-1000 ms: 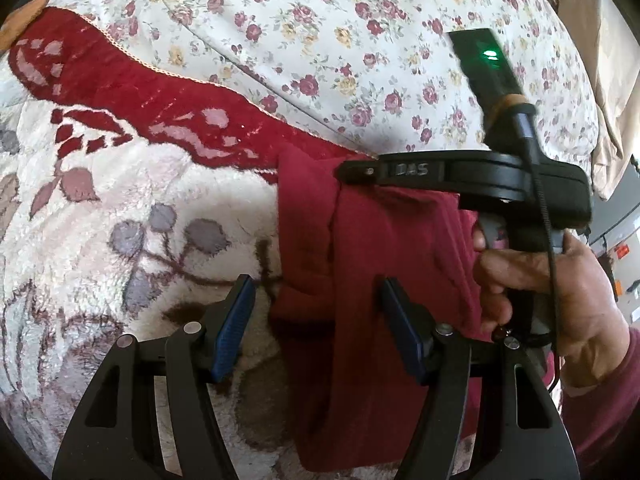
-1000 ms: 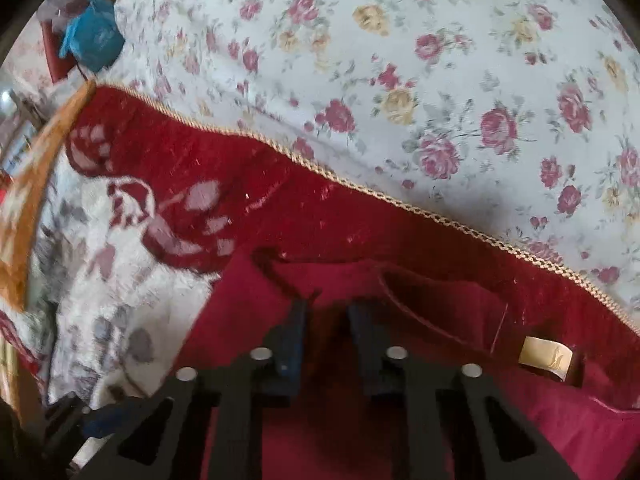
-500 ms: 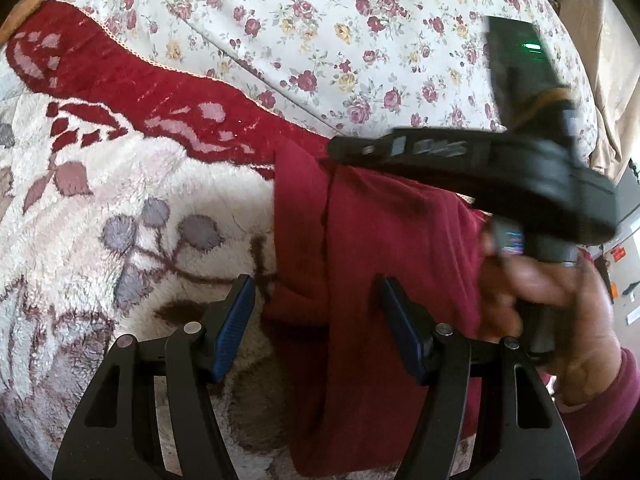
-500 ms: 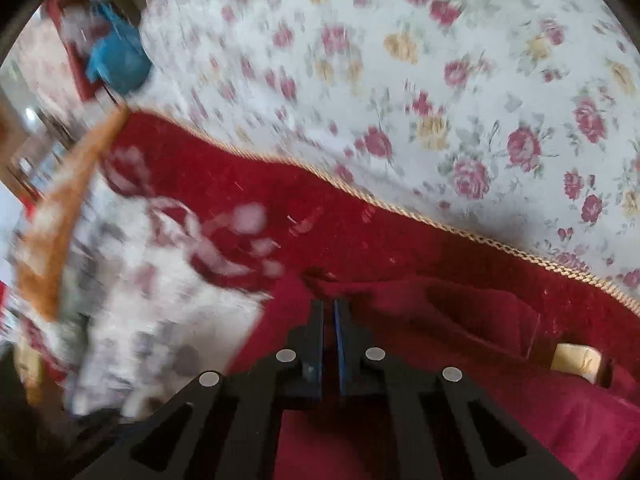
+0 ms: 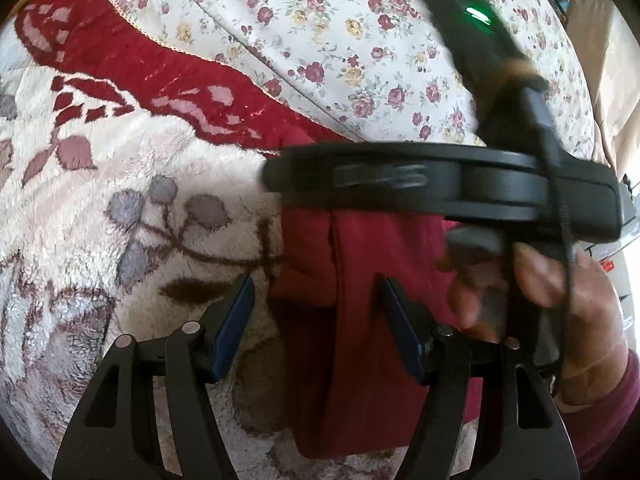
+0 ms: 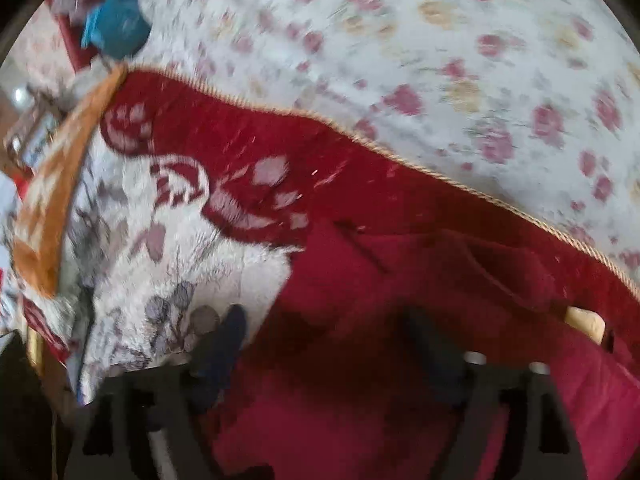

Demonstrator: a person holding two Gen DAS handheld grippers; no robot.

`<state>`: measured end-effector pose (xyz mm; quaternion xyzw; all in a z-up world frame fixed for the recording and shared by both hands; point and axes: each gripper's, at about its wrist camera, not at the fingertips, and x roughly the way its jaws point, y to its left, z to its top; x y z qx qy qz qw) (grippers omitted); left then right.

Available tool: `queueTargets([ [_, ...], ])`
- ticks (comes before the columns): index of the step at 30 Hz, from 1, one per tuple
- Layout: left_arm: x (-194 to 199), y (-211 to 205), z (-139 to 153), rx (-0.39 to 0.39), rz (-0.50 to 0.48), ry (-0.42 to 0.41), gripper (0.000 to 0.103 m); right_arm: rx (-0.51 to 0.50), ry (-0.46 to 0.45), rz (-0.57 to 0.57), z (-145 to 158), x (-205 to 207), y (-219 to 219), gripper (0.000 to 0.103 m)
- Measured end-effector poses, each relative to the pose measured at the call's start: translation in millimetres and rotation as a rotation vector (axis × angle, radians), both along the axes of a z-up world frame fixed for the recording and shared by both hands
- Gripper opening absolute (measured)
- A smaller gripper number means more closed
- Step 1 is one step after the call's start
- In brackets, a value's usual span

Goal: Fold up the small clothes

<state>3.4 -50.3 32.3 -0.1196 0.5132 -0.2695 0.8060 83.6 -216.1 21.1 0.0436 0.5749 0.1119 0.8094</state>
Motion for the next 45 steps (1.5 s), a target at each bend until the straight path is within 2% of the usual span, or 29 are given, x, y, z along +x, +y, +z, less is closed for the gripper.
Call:
queueTargets([
  [4, -2, -3, 1, 0.017, -0.011, -0.012, 0.071, -0.149, 0.001, 0.038, -12, 7, 19, 0.086],
  [7, 0, -3, 0, 0.007, -0.004, -0.002, 0.071, -0.174, -0.055, 0.046, -8, -2, 11, 0.055],
  [8, 0, -3, 0, 0.006, -0.003, -0.001, 0.072, -0.135, -0.065, 0.054, -5, -5, 5, 0.041],
  [11, 0, -5, 0, 0.006, -0.006, -0.014, 0.074, -0.026, -0.079, 0.029, 8, -15, -22, 0.022],
  [15, 0, -10, -1, -0.029, -0.021, -0.033, 0.074, 0.046, -0.115, 0.002, 21, -29, -40, 0.018],
  [17, 2, -14, -3, -0.086, -0.050, -0.012, 0.073, 0.077, -0.114, -0.019, 21, -34, -49, 0.018],
  [19, 2, -19, -4, -0.106, -0.073, 0.008, 0.058, 0.098, -0.109, -0.035, 20, -36, -53, 0.018],
  [20, 0, -23, -5, -0.093, -0.088, 0.006, 0.055, 0.104, -0.106, -0.040, 20, -36, -54, 0.018],
  [23, -2, -30, -4, -0.058, -0.096, -0.023, 0.053, 0.099, -0.102, -0.035, 19, -38, -53, 0.018],
  [30, -2, -25, -4, -0.075, -0.086, -0.015, 0.051, 0.086, -0.088, -0.031, 20, -37, -51, 0.018],
  [33, -4, -24, -4, -0.077, -0.086, -0.020, 0.046, 0.082, -0.079, -0.029, 20, -37, -51, 0.018],
  [36, -5, -25, -3, -0.082, -0.086, -0.033, 0.034, 0.084, -0.069, -0.028, 21, -35, -50, 0.018],
  [39, -6, -23, 0, -0.116, -0.071, -0.057, 0.026, 0.121, -0.052, -0.047, 23, -31, -53, 0.018],
  [40, -6, -22, 1, -0.133, -0.065, -0.062, 0.025, 0.137, -0.043, -0.064, 25, -30, -55, 0.026],
  [41, -6, -21, 2, -0.146, -0.061, -0.067, 0.025, 0.144, -0.041, -0.084, 29, -27, -57, 0.048],
  [42, -6, -20, 4, -0.153, -0.060, -0.071, 0.023, 0.145, -0.042, -0.100, 32, -25, -58, 0.058],
  [43, -7, -19, 6, -0.166, -0.060, -0.082, 0.023, 0.148, -0.040, -0.111, 36, -22, -58, 0.072],
  [45, -9, -19, 11, -0.180, -0.065, -0.102, 0.022, 0.145, -0.005, -0.121, 37, -14, -58, 0.076],
])
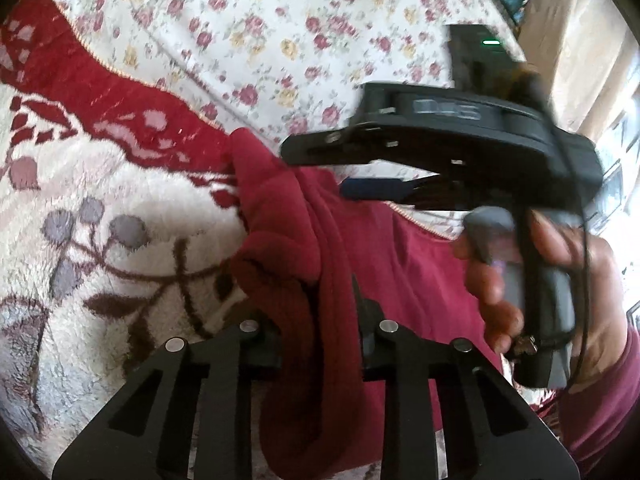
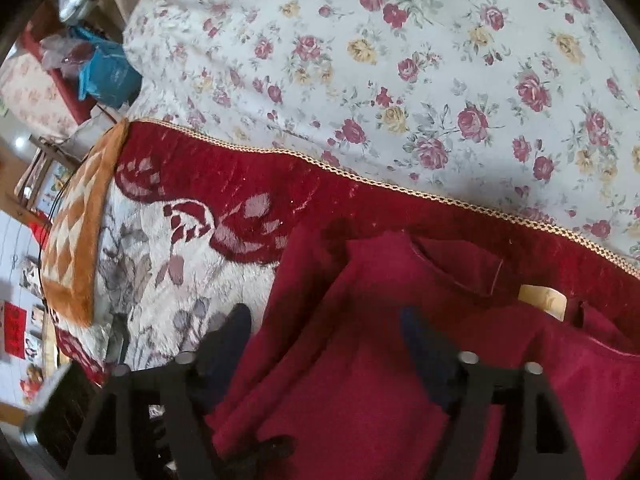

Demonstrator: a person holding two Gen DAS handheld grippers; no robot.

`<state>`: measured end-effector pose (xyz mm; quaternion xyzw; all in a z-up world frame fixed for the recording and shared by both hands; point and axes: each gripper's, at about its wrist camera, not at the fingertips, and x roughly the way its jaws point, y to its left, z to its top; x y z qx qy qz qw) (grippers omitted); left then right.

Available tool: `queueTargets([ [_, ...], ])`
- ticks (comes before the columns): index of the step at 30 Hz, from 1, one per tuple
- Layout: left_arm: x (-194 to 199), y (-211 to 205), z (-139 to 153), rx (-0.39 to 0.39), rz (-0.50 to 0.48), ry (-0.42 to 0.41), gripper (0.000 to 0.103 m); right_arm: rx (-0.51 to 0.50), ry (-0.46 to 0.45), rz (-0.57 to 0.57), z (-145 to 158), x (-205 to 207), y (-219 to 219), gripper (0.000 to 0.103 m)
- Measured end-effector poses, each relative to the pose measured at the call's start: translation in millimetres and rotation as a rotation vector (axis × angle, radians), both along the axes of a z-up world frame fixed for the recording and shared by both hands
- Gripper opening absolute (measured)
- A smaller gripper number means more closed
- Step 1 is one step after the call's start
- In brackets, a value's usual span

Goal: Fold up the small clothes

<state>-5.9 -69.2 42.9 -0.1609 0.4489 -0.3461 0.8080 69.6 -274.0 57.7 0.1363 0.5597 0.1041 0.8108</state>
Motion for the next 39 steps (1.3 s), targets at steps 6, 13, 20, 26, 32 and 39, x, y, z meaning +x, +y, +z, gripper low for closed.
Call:
queueTargets([
  [6, -7, -7, 11, 0.015, -0.027, -0.082, 0.022, 0.009, 0.107, -0.010, -12, 17, 2, 0.076],
  [13, -11, -15, 15, 0.035, -0.054, -0.133, 0.022, 0.006, 0.145, 0.069, -16, 20, 29, 0.081],
  [20, -10, -15, 15, 0.039, -0.065, -0.135, 0.022, -0.134, 0.180, 0.145, -27, 21, 46, 0.084],
  [26, -12, -18, 12, 0.062, -0.067, -0.113, 0.023, -0.097, 0.077, 0.116, -22, 6, 19, 0.033],
  [32, -23, -24, 2, 0.109, -0.036, -0.115, 0.058, 0.015, 0.003, 0.068, -12, -15, -12, 0.026],
  [39, -28, -35, 10, 0.127, -0.012, -0.104, 0.034, 0.170, -0.076, -0.008, -3, -39, -36, 0.024],
])
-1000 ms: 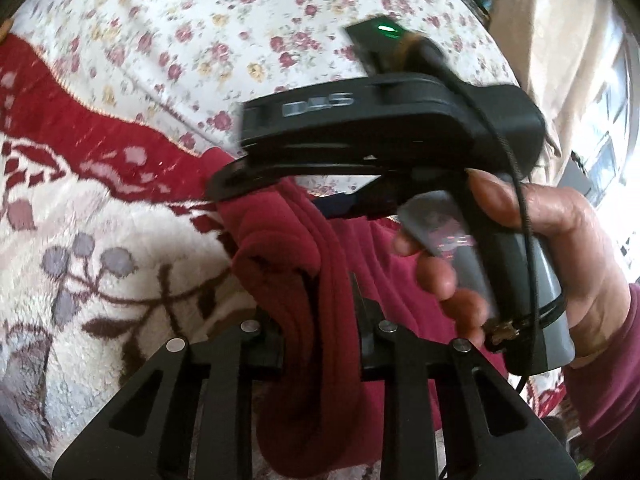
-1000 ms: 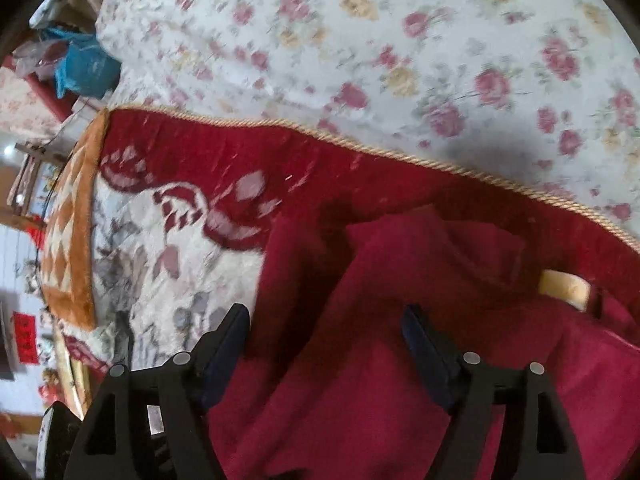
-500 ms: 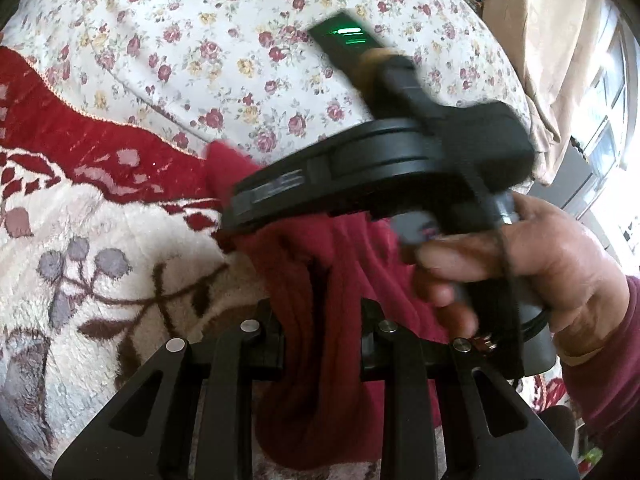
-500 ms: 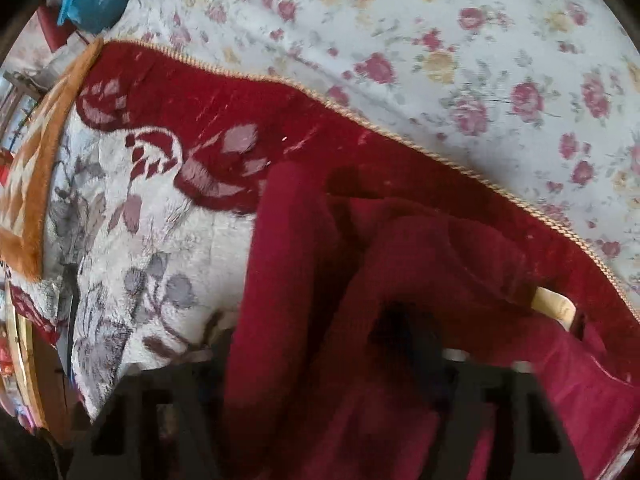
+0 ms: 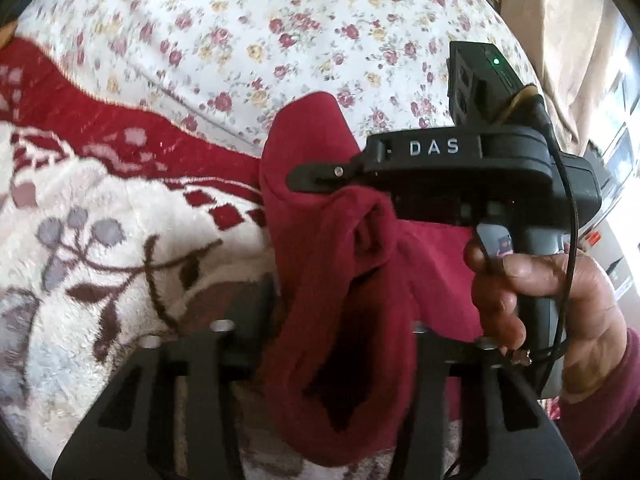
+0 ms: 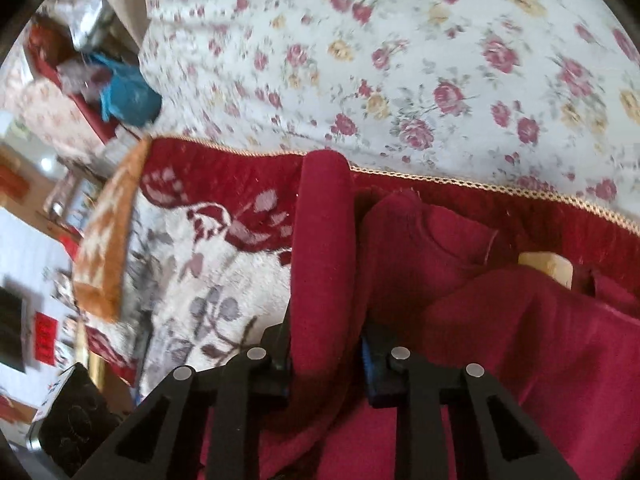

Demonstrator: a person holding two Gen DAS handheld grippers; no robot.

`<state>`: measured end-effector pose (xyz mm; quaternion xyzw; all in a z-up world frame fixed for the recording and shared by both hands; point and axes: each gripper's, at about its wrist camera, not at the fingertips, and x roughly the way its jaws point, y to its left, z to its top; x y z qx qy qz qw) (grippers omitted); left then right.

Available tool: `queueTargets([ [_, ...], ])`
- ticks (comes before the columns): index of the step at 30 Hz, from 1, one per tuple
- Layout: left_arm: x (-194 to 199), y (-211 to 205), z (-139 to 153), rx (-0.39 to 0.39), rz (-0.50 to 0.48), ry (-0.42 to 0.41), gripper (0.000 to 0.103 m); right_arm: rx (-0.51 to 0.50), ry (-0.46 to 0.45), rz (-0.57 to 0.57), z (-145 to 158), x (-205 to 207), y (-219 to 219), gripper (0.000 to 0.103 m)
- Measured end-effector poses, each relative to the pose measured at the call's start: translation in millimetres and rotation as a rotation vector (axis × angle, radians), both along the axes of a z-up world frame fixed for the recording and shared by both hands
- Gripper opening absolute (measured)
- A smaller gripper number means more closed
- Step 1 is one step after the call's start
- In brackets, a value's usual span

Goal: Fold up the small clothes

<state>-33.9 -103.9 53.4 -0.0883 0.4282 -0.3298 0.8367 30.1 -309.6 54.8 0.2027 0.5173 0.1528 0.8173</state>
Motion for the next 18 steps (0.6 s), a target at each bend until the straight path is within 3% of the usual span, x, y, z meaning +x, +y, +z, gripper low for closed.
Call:
queueTargets([
  [5, -19, -16, 12, 0.084, -0.002, -0.069, 0.031, 0.017, -0.023, -0.005, 10, -15, -13, 0.023],
  [18, -40, -50, 50, 0.119, -0.065, -0.120, 0.027, 0.022, -0.089, -0.088, 45, -51, -62, 0.021],
])
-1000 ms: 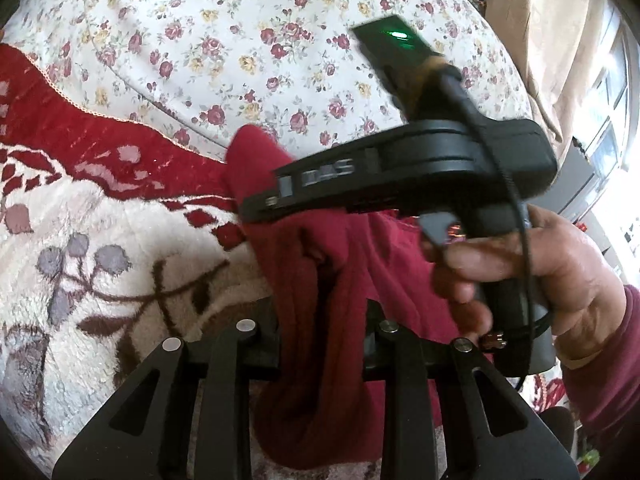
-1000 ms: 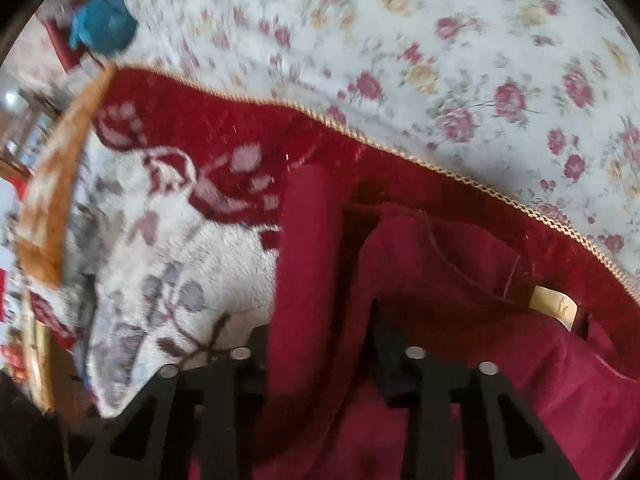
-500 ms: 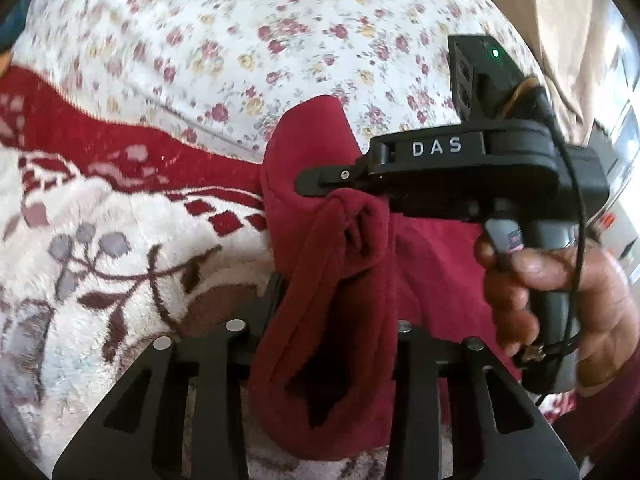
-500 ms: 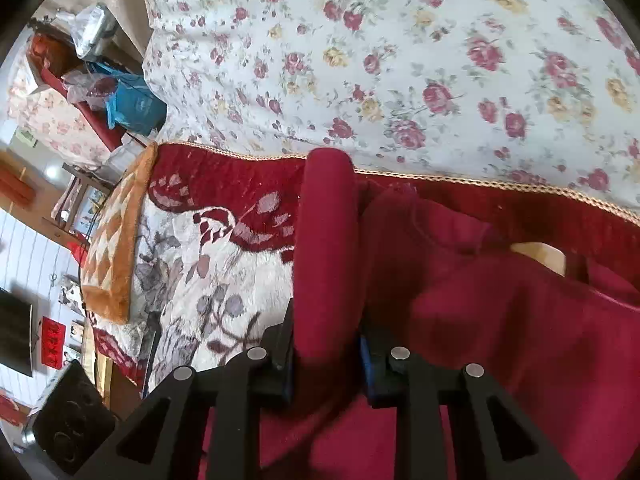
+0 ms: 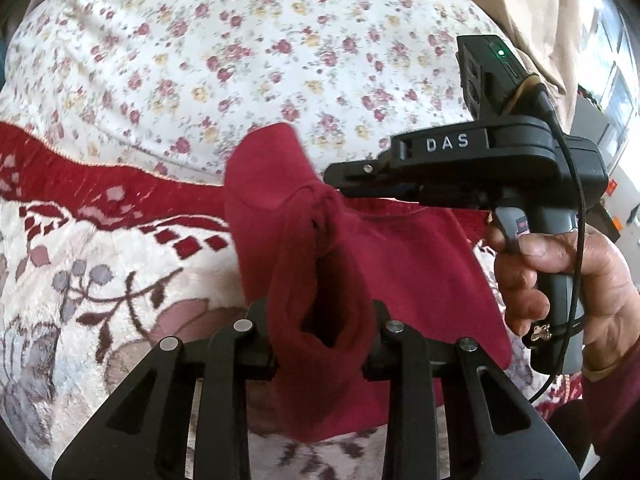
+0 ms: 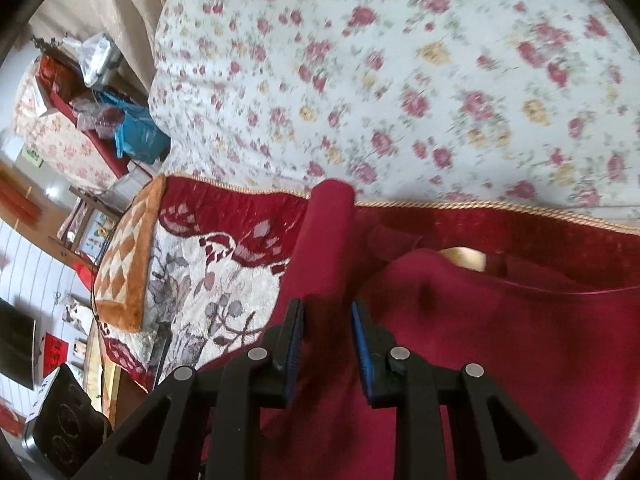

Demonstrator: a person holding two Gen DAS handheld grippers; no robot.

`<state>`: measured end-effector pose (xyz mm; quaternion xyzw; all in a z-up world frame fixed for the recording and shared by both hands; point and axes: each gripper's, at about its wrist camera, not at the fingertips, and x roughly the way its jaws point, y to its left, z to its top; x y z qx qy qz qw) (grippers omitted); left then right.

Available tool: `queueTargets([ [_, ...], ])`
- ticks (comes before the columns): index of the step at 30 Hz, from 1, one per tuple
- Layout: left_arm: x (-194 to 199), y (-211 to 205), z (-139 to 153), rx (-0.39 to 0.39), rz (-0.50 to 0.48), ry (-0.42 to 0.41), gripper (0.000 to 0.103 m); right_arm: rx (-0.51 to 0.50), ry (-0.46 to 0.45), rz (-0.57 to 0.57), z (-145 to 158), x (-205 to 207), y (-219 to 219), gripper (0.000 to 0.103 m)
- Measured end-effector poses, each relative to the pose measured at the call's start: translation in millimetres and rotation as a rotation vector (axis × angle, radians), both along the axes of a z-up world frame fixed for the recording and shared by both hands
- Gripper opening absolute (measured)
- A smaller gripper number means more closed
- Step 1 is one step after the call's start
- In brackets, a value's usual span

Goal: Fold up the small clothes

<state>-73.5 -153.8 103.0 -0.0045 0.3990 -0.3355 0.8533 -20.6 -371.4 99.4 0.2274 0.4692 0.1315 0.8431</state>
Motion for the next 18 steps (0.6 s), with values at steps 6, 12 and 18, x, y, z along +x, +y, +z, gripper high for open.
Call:
queueTargets([
  [6, -2, -8, 3, -0.003, -0.009, 0.008, 0.026, 0.043, -0.023, -0.005, 4, -15, -20, 0.017],
  [12, -7, -10, 0, 0.006, -0.020, 0.009, 0.025, 0.137, -0.019, -0.050, -4, -10, -14, 0.091],
  [18, -8, -6, 0, -0.002, -0.023, 0.028, 0.025, 0.187, 0.139, -0.008, -47, 29, 14, 0.089],
])
